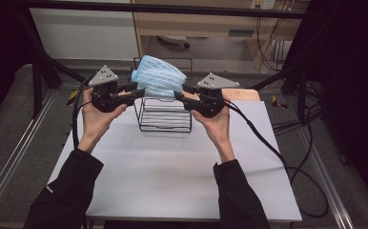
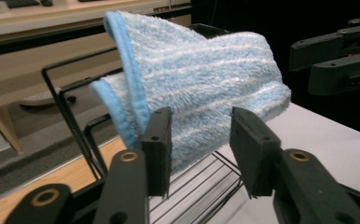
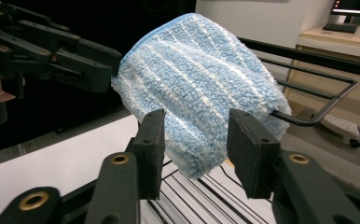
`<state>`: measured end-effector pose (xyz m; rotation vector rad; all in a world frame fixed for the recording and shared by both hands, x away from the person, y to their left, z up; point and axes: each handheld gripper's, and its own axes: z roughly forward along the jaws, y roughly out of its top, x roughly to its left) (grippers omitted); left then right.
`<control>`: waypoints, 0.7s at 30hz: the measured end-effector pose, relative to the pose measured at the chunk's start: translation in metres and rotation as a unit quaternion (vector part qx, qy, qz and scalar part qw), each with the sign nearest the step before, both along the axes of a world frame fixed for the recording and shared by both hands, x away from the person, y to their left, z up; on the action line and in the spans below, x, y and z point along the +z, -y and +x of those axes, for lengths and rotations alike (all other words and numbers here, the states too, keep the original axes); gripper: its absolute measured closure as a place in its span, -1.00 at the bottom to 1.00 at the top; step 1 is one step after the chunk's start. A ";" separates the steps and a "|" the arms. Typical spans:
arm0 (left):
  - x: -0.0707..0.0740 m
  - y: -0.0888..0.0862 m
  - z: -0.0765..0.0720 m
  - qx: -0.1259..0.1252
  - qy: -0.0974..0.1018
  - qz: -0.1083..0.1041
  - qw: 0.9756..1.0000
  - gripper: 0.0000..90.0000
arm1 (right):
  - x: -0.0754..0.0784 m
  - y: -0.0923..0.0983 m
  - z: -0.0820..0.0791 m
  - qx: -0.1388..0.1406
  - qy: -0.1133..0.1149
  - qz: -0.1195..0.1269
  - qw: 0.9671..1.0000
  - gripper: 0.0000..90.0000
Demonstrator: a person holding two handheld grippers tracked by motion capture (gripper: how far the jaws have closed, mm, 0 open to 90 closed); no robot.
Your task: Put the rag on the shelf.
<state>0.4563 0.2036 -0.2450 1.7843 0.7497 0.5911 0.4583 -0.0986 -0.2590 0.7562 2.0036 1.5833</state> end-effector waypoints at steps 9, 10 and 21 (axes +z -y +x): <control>-0.013 -0.027 -0.018 0.018 -0.012 0.008 1.000 -0.09 | 0.000 0.017 -0.017 -0.013 -0.015 -0.012 1.000 -0.39; -0.017 -0.030 -0.020 0.020 -0.013 0.008 1.000 -0.13 | -0.001 0.020 -0.018 -0.014 -0.019 -0.010 1.000 -0.46; -0.067 -0.062 -0.036 0.031 -0.052 -0.001 0.998 -0.45 | -0.027 0.064 -0.035 -0.035 -0.058 -0.006 0.998 -0.83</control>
